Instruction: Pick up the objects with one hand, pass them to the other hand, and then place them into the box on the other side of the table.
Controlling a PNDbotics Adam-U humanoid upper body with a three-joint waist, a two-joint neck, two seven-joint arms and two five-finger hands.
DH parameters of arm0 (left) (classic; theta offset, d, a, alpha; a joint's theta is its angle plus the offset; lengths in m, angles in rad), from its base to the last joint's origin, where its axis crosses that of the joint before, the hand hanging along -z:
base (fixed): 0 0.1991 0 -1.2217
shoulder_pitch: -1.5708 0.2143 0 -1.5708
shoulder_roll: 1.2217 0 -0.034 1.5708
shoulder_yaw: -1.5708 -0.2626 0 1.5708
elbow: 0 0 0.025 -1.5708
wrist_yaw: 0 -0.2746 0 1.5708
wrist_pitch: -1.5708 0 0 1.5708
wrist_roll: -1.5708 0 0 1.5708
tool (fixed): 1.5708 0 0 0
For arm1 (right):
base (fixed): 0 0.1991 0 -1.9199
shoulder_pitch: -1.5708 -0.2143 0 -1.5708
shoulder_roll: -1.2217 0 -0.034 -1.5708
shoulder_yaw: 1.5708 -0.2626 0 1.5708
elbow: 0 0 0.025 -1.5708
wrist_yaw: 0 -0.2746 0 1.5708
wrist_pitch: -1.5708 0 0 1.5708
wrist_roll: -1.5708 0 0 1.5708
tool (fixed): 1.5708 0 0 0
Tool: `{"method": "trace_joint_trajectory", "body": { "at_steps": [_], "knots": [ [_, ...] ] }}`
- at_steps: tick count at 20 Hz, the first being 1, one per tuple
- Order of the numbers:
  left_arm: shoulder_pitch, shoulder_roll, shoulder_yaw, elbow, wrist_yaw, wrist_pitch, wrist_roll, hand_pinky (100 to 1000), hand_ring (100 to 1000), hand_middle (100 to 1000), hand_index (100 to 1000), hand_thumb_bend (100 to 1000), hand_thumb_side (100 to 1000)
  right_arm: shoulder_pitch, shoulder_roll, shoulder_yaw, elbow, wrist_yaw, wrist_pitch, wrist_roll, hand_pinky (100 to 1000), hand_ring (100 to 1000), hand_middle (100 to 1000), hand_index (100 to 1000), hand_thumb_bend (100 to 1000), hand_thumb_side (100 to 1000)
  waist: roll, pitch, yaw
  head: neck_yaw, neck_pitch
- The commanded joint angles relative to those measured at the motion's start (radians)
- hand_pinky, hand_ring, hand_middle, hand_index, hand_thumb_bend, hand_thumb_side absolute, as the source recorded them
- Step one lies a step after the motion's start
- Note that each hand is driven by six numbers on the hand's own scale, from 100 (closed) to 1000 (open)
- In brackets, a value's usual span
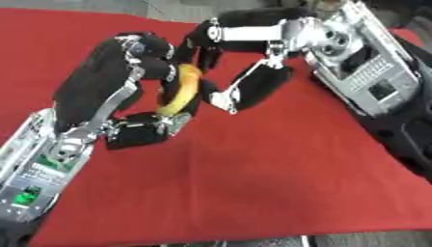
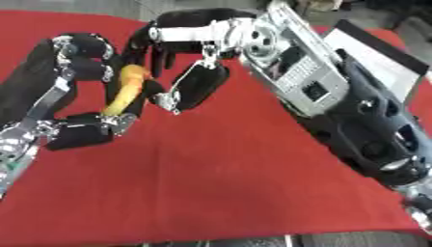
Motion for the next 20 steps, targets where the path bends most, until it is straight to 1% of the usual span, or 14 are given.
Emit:
{"method": "trace_joint_trajectory", "body": {
  "at_steps": [1, 4, 6, 10, 11, 14, 15, 16, 19, 20],
  "knots": [
    [-0.023, -0.001, 0.008, -0.035, -0.006, -0.006, 0.015, 557, 498, 454, 411, 100, 100, -0.017, -0.029, -0.017, -0.008, -0.015, 0.096, 0.067, 759, 695, 641, 782, 267, 100, 0.005, -0.024, 0.000, -0.005, 0.005],
    [-0.023, -0.002, 0.008, -0.034, -0.011, -0.007, 0.020, 558, 498, 454, 412, 100, 100, -0.020, -0.028, -0.025, -0.008, -0.035, 0.102, 0.031, 758, 671, 605, 757, 257, 100, 0.005, -0.025, 0.000, -0.005, 0.004],
    [-0.023, -0.002, 0.009, -0.033, -0.014, -0.007, 0.023, 558, 498, 454, 412, 100, 100, -0.022, -0.027, -0.029, -0.008, -0.045, 0.103, 0.003, 755, 646, 576, 720, 251, 100, 0.006, -0.025, 0.000, -0.004, 0.002],
    [-0.022, -0.003, 0.009, -0.031, -0.019, -0.006, 0.024, 560, 499, 455, 412, 100, 100, -0.023, -0.026, -0.033, -0.008, -0.061, 0.107, -0.062, 750, 617, 540, 677, 220, 100, 0.005, -0.024, 0.000, -0.002, 0.000],
    [-0.022, -0.003, 0.009, -0.031, -0.020, -0.006, 0.024, 560, 499, 455, 413, 100, 100, -0.023, -0.026, -0.033, -0.008, -0.062, 0.109, -0.077, 744, 602, 518, 648, 211, 100, 0.005, -0.024, 0.000, -0.002, 0.001],
    [-0.022, -0.004, 0.010, -0.030, -0.026, -0.005, 0.024, 562, 500, 456, 413, 100, 100, -0.023, -0.026, -0.033, -0.008, -0.054, 0.114, -0.115, 740, 589, 496, 616, 193, 100, 0.005, -0.024, 0.000, -0.003, 0.001],
    [-0.022, -0.004, 0.010, -0.030, -0.027, -0.004, 0.025, 568, 503, 458, 416, 100, 100, -0.023, -0.026, -0.032, -0.008, -0.051, 0.115, -0.123, 732, 572, 474, 581, 166, 100, 0.005, -0.024, 0.000, -0.003, 0.001],
    [-0.022, -0.005, 0.011, -0.030, -0.029, -0.002, 0.024, 569, 503, 458, 417, 100, 100, -0.024, -0.026, -0.033, -0.008, -0.045, 0.117, -0.134, 731, 570, 472, 578, 164, 100, 0.005, -0.024, 0.000, -0.003, 0.001],
    [-0.022, -0.007, 0.013, -0.031, -0.040, 0.005, 0.026, 581, 508, 460, 429, 100, 100, -0.024, -0.025, -0.032, -0.008, -0.028, 0.125, -0.159, 721, 541, 445, 535, 100, 100, 0.004, -0.025, 0.000, -0.004, 0.002],
    [-0.022, -0.007, 0.013, -0.032, -0.045, 0.007, 0.028, 585, 512, 462, 433, 100, 100, -0.024, -0.024, -0.030, -0.008, -0.025, 0.127, -0.166, 716, 531, 438, 526, 100, 100, 0.004, -0.025, 0.000, -0.005, 0.002]
  ]
}}
